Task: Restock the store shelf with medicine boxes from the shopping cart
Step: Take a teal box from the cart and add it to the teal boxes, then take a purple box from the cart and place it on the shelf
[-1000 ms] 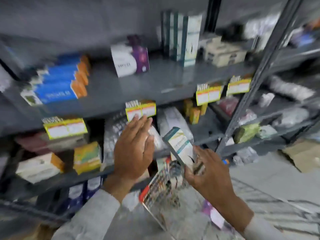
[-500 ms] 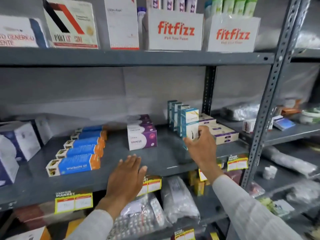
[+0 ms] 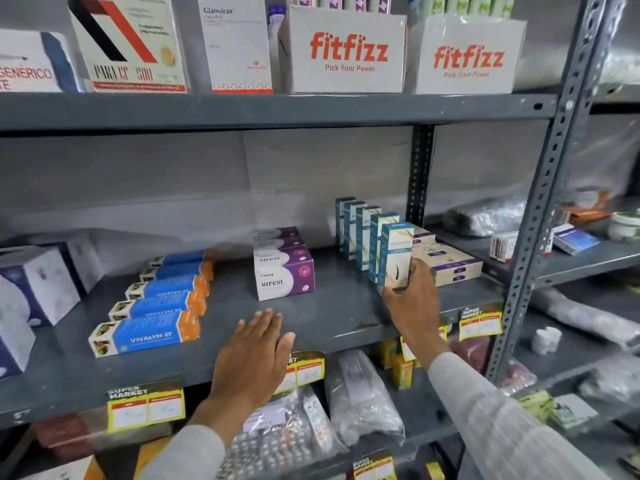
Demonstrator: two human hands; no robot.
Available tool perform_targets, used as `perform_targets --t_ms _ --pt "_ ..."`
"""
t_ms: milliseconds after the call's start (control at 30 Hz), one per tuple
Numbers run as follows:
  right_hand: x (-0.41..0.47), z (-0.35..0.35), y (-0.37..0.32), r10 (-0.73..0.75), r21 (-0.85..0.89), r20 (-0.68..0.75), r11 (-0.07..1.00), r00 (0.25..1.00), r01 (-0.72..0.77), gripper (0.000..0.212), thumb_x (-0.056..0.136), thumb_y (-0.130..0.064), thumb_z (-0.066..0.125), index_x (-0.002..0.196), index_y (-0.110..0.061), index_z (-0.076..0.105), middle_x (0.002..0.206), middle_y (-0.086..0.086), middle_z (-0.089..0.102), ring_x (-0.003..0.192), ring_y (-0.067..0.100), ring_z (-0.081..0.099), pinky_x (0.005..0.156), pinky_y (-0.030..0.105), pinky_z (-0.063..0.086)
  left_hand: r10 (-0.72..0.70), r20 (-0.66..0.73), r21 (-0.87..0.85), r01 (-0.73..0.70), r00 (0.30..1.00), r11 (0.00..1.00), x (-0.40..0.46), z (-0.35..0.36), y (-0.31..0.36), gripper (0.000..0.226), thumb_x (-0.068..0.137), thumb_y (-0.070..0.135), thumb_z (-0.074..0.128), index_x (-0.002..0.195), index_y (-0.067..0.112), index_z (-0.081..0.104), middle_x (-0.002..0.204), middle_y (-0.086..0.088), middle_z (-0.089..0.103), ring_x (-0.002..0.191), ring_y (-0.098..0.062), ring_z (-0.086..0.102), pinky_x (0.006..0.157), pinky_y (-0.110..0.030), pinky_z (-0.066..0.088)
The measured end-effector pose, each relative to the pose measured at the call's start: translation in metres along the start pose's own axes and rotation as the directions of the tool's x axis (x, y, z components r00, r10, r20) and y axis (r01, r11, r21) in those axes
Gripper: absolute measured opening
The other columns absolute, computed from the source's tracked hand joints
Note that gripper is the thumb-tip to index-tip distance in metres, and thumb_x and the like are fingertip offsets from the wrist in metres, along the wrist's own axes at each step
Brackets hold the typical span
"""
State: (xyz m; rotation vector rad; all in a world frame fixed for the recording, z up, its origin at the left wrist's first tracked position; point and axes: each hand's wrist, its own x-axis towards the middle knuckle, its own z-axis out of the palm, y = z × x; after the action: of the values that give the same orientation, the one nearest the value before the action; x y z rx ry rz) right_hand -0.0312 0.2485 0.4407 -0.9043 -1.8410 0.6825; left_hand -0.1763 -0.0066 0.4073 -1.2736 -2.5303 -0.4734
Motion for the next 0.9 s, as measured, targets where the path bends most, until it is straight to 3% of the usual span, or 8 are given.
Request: perform_targets --t_ms 133,300,367,467,600,700,800,900 --pt "-0.043 -0.019 0.005 -0.074 0.098 -0.09 0.992 0.993 0.083 0.065 0.087 -0.017 0.071 0.143 -0.024 0.039 0.135 0.0 0.053 0.124 0.019 0.054 0.103 0.042 0.05 -0.007 -0.157 -0.168 -0.02 0.988 0.986 -0.017 -0.007 0.01 0.069 0.102 0.059 0.021 0.154 0.019 0.043 0.162 -0.001 0.041 0.151 -0.011 0.029 0.124 -0.036 0.024" --pt "-0.125 -0.041 0.043 -0.327 0.11 -0.097 0.935 0.94 0.337 0.035 0.089 -0.011 0.064 0.123 -0.001 0.06 0.117 0.01 0.063 0.109 0.027 0.062 0.096 0.041 0.052 0.118 -0.414 -0.248 -0.237 0.903 0.939 -0.077 0.028 0.039 0.049 0.096 0.022 0.057 0.143 0.008 0.056 0.156 -0.008 0.048 0.151 -0.021 0.035 0.122 -0.041 0.033" --pt "-0.16 -0.042 0.073 -0.349 0.105 -0.015 0.931 0.937 0.348 0.03 0.089 -0.008 0.064 0.117 0.001 0.064 0.114 0.009 0.065 0.108 0.025 0.063 0.095 0.033 0.05 0.159 -0.367 -0.297 -0.277 0.916 0.914 -0.109 0.063 0.052 0.05 0.093 0.018 0.06 0.142 0.007 0.057 0.155 -0.01 0.049 0.15 -0.024 0.038 0.122 -0.04 0.032" --pt "-0.21 -0.041 0.129 -0.316 0.061 0.199 0.949 0.928 0.31 0.027 0.091 -0.013 0.061 0.115 -0.002 0.066 0.112 0.007 0.065 0.106 0.019 0.062 0.093 0.025 0.047 0.181 -0.115 -0.371 -0.211 0.977 0.904 -0.162 0.13 0.066 0.051 0.097 0.024 0.06 0.145 0.01 0.055 0.159 -0.005 0.045 0.152 -0.018 0.034 0.123 -0.039 0.031" --pt "-0.286 -0.031 0.234 -0.039 -0.16 0.49 0.978 0.871 0.134 0.038 0.089 -0.025 0.058 0.124 -0.01 0.063 0.119 0.012 0.068 0.109 0.03 0.062 0.09 0.035 0.048 0.179 0.202 -0.424 -0.078 0.963 0.902 -0.255 0.221 0.077 0.049 0.101 0.03 0.055 0.147 0.014 0.053 0.159 -0.001 0.044 0.151 -0.015 0.035 0.123 -0.034 0.028" --pt "-0.335 -0.03 0.309 0.264 -0.385 0.632 0.923 0.729 0.0 0.05 0.081 -0.023 0.065 0.13 -0.011 0.06 0.123 0.014 0.066 0.109 0.037 0.065 0.09 0.04 0.052 0.173 0.341 -0.387 -0.029 0.924 0.922 -0.312 0.272 0.079 0.049 0.101 0.033 0.049 0.143 0.009 0.057 0.154 -0.008 0.05 0.143 -0.024 0.048 0.124 -0.031 0.025" --pt "-0.379 -0.034 0.369 0.449 -0.55 0.659 0.835 0.604 -0.021 0.057 0.076 -0.022 0.069 0.131 -0.01 0.057 0.122 0.017 0.064 0.109 0.039 0.063 0.087 0.043 0.052 0.167 0.452 -0.319 -0.016 0.876 0.948 -0.344 0.306 0.081 0.056 0.102 0.039 0.044 0.147 0.006 0.051 0.157 -0.01 0.045 0.146 -0.029 0.044 0.119 -0.046 0.034" --pt "-0.415 -0.036 0.417 0.611 -0.685 0.628 0.728 0.481 -0.031 0.072 0.071 -0.023 0.079 0.135 -0.007 0.049 0.126 0.021 0.059 0.116 0.042 0.056 0.092 0.047 0.049 0.16 0.502 -0.283 -0.013 0.85 0.959 -0.347 0.318 0.081 0.064 0.101 0.044 0.043 0.154 0.008 0.039 0.164 -0.012 0.036 0.153 -0.03 0.03 0.121 -0.051 0.031"
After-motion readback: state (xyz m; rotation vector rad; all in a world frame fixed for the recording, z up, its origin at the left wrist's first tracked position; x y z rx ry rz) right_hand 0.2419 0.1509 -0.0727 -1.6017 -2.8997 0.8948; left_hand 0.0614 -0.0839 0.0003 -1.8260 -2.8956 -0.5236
